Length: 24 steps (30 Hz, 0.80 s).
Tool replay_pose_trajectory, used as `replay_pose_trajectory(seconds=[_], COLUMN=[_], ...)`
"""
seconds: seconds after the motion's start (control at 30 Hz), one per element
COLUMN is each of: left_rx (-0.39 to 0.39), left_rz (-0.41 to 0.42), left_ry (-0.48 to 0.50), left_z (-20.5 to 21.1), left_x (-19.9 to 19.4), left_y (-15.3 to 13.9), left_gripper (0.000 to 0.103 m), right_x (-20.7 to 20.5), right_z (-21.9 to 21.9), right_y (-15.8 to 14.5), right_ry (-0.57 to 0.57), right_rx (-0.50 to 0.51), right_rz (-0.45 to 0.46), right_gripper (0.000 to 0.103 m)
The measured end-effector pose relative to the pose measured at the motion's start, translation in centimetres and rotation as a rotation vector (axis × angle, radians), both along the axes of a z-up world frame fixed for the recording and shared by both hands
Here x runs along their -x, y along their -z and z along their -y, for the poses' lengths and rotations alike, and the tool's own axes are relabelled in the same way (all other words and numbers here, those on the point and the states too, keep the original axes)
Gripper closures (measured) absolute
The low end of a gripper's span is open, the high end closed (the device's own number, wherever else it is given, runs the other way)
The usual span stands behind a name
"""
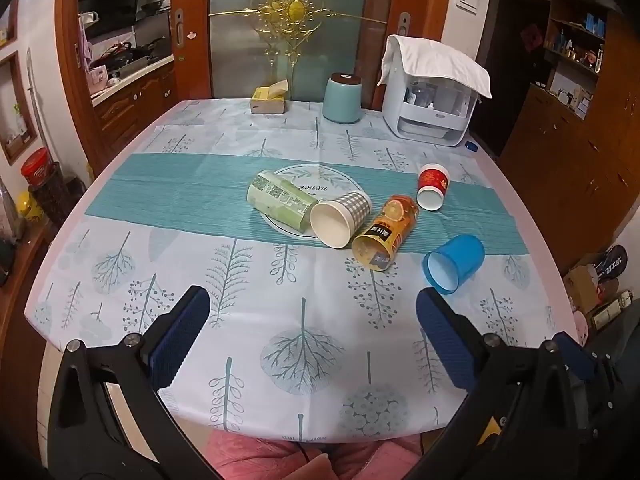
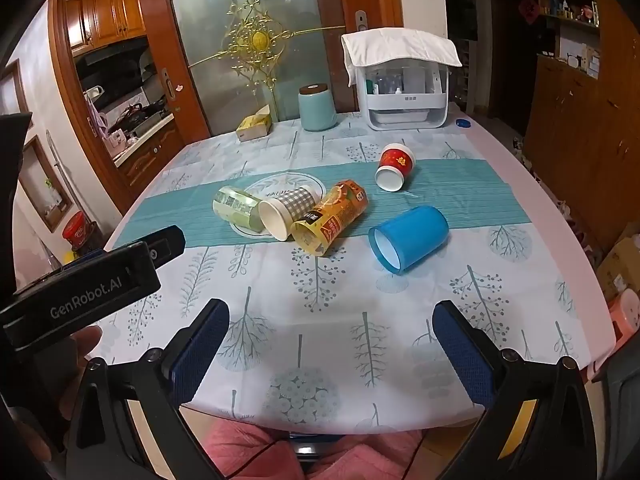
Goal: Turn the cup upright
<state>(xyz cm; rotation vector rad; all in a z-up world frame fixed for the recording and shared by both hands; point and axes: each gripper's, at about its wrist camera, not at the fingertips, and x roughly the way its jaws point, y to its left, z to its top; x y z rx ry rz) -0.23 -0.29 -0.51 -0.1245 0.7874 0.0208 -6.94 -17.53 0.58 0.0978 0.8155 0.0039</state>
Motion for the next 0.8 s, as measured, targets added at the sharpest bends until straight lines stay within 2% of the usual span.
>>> replay_pose_trajectory(seconds=[0.37, 0.53, 0.8], left_rx=[-0.01, 0.007, 0.002], left_rz=[0.001, 0.018, 0.029], left_ry=[0.002, 0.007, 0.005], left_z=[0.8, 0.2, 0.1], left_x=[0.2, 0.2, 0.4], left_y=[-0.4, -0.6, -0.9], left_gripper=[0.0, 0.0, 0.001], right_x=[0.2, 0.3, 0.0], right_z=[1.1, 1.8, 2.0], right_y=[0.0, -0.1, -0.1], right_ry=[0.021, 0.035, 0.028], right_rx=[0.0, -0.103, -0.115], right_rz=[0.012, 0.042, 0.036], right_gripper=[0.0, 0.0, 0.0])
